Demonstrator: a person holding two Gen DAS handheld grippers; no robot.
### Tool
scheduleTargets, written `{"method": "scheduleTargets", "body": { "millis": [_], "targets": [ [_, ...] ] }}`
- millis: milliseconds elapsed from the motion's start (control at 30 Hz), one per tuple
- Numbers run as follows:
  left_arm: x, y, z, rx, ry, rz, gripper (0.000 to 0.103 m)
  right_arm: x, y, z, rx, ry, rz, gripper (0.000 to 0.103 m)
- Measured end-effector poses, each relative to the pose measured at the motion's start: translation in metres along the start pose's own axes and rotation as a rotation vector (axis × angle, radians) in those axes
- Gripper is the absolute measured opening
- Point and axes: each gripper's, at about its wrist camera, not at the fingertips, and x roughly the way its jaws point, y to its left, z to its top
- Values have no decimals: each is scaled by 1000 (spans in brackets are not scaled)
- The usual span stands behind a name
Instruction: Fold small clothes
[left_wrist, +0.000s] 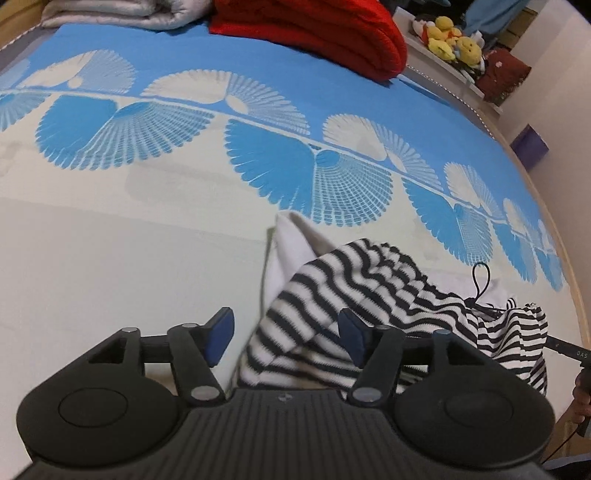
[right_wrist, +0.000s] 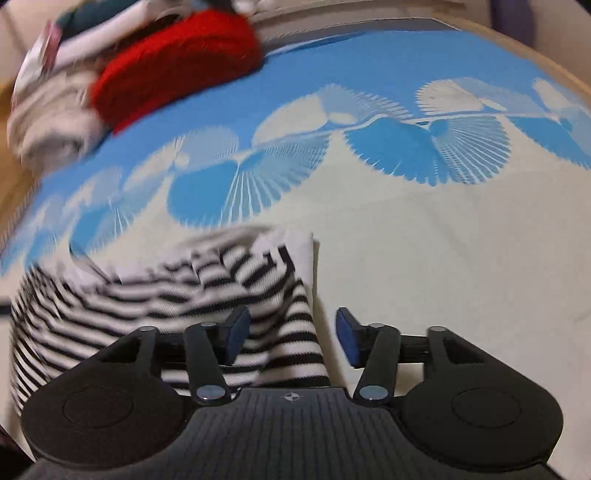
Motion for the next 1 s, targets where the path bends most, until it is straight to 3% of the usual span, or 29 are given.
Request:
{"method": "scheduleTargets", "body": {
  "millis": [267,333,367,400,433,467,500,567,667,700,833,1000],
  "targets": [
    [35,-41,9,152,-8,21,70,30,19,12,-45,4,-14,56],
    [43,-46,11,184,-21,31,70,37,26,15,-81,2,-31,53],
    [46,-46,11,198,-25,35,69,38,29,17,-102,-9,-43,47],
    [49,-46,12,212,-25,33,61,38,32,18,-117,-19,-50,30],
    [53,-46,13,230,-15,18,32,38,33,20,-125,-27,-53,16],
    [55,-46,14,248,1,5,11,37,34,24,-124,-39,-51,3],
    [54,-45,17,270,3,5,3,32,35,29,-122,-69,-49,3],
    [36,-39,28,252,-88,17,3,7,36,44,-86,-197,-18,2],
    [4,-15,47,65,-253,-59,3,-24,35,60,-22,-392,55,2],
    [3,-11,50,40,-275,-55,3,-24,37,63,-21,-412,45,2],
    [35,-20,55,98,-210,59,3,16,51,76,-62,-333,-66,2],
    [87,-11,54,57,-92,128,4,86,58,75,-68,-148,-184,2]
  ]
}}
